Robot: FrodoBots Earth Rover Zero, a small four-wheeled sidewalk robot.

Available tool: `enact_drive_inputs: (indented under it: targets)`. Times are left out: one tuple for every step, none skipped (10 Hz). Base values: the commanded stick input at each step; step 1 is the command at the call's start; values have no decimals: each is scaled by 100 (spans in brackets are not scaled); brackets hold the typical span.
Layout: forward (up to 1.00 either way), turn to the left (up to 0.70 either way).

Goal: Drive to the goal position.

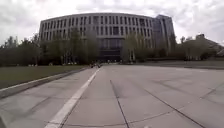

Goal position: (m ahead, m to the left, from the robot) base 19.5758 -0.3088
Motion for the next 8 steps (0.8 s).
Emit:
enact_drive_inputs:
  targets:
    - [70, 0]
    - [70, 0]
    - [70, 0]
    - [70, 0]
    - [70, 0]
    - [70, 0]
    - [70, 0]
    - [70, 0]
